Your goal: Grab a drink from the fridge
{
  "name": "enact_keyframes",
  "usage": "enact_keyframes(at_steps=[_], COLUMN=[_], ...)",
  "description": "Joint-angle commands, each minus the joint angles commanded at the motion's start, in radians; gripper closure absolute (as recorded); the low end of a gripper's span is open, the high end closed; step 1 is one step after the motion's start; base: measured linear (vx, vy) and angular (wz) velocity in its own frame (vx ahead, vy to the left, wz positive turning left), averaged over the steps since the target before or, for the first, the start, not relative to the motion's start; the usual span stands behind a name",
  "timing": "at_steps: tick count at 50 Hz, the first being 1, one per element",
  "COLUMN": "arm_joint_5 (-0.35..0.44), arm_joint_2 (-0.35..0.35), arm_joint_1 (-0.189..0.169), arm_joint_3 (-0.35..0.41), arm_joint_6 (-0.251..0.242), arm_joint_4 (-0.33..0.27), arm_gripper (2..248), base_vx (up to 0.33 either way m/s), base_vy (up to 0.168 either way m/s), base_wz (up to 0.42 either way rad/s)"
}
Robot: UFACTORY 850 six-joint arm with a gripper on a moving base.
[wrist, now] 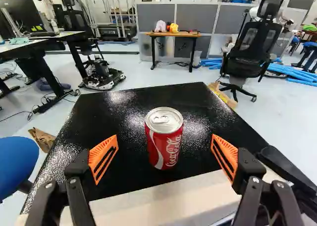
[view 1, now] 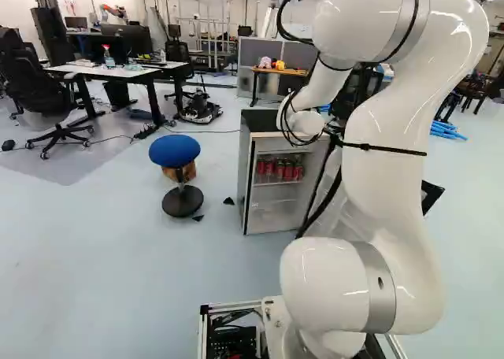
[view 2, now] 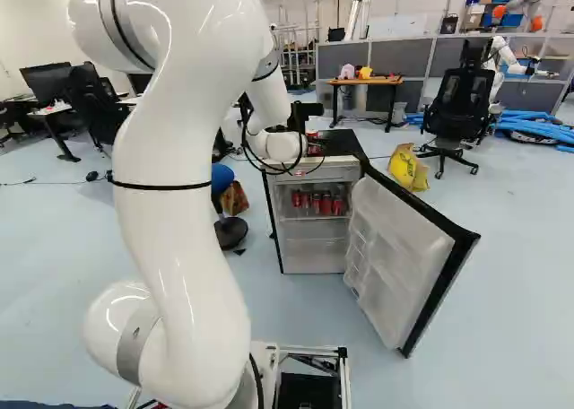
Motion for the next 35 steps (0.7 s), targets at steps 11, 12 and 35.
enact_keyframes(at_steps=[11,12,35], arm_joint_5=[0.000,0.000,-0.001], arm_joint_2=[0.047,0.052,0.142], arm_joint_1=[-0.006,-0.008,-0.050], arm_joint_3=[0.059,0.064,0.166], arm_joint_6=[0.000,0.000,0.000], arm_joint_4=[0.000,0.000,0.000], arm_gripper=[3,3,3], base_vx=[0.000,0.000,0.000], base_vy=[0.000,0.000,0.000], base_wz=[0.000,0.000,0.000])
